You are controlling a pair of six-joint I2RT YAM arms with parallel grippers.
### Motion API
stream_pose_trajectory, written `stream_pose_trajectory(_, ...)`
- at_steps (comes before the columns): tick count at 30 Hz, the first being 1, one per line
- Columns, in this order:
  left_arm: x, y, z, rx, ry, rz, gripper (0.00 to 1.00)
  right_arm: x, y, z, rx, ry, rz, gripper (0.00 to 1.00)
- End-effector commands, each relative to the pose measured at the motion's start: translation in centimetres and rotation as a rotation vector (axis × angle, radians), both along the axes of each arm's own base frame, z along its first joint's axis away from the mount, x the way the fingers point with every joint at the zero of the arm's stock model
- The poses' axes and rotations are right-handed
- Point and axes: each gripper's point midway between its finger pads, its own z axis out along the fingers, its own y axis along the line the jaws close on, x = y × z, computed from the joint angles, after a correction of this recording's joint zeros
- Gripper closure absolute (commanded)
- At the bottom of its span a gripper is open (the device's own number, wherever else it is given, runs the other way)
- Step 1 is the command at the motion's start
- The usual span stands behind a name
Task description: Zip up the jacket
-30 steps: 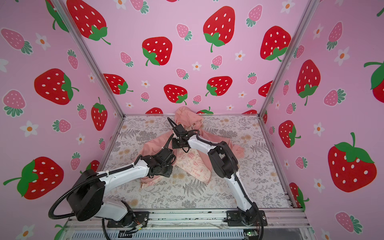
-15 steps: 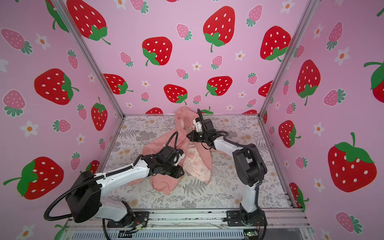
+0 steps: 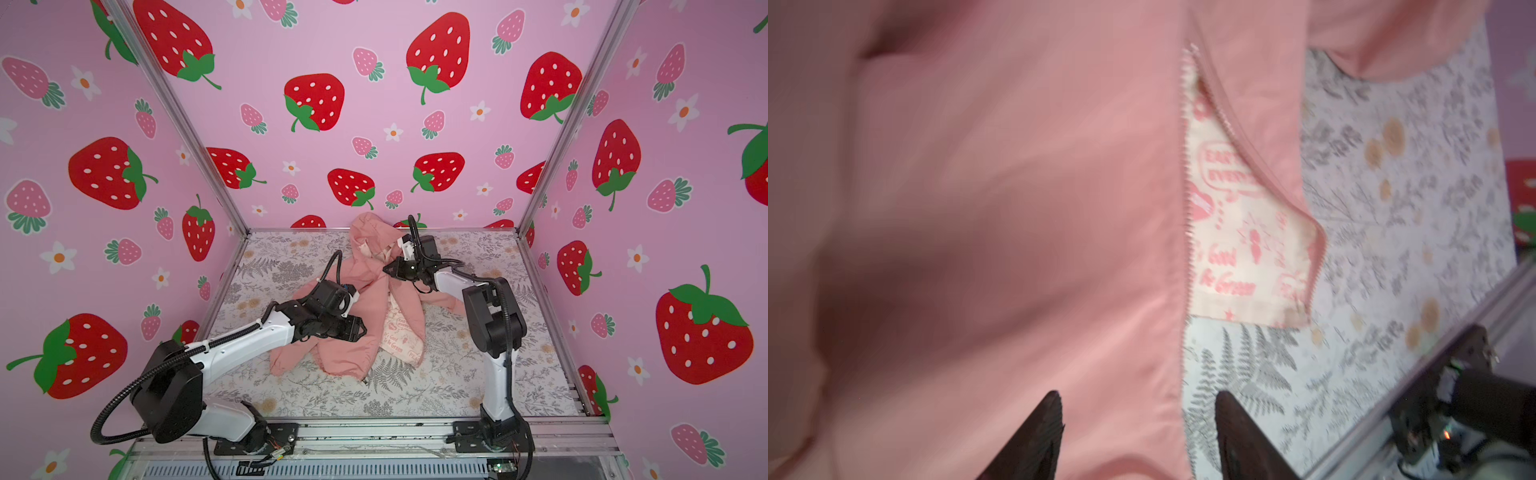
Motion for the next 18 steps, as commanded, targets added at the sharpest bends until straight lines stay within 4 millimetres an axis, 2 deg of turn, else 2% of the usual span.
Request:
stream_pose_trajectory(1, 2.8, 3.9, -2.7, 0.076, 0.024, 0.154, 0.43, 1.4, 2.8, 2.8, 0.024, -0.056, 0.02, 1.0)
stream_pose_trajectory(5, 5.3, 6.5, -5.0, 0.103, 0.07, 0.24, 0.47, 3.9, 5.7, 4.2, 0.008, -0.072, -0.004, 0.98)
stream_pose_trajectory(7, 6.4, 7.5, -5.6, 0.111, 0.078, 0.28, 0.47, 5.1, 6.2, 3.8, -0.035, -0.059, -0.024, 0.9)
stream_pose_trajectory(9, 7.3, 8.6, -6.0, 0.117, 0.091, 0.319, 0.48, 6.1, 5.7, 3.1, -0.107, -0.042, -0.057, 0.77)
stream_pose_trajectory(10, 7.6, 9.1, -6.2, 0.118, 0.097, 0.337, 0.47, 6.5, 5.0, 3.0, -0.153, -0.046, -0.084, 0.69)
stream_pose_trajectory(13, 8.3, 10.6, -6.5, 0.125, 0.109, 0.38, 0.47, 6.0, 2.3, 3.2, -0.28, -0.076, -0.14, 0.53)
stream_pose_trajectory(15, 8.3, 11.6, -6.6, 0.134, 0.119, 0.411, 0.47, 5.2, 0.2, 4.2, -0.334, -0.116, -0.179, 0.47)
stream_pose_trajectory(18, 8.4, 13.3, -6.7, 0.143, 0.135, 0.46, 0.46, 2.9, -3.0, 5.4, -0.4, -0.163, -0.222, 0.4)
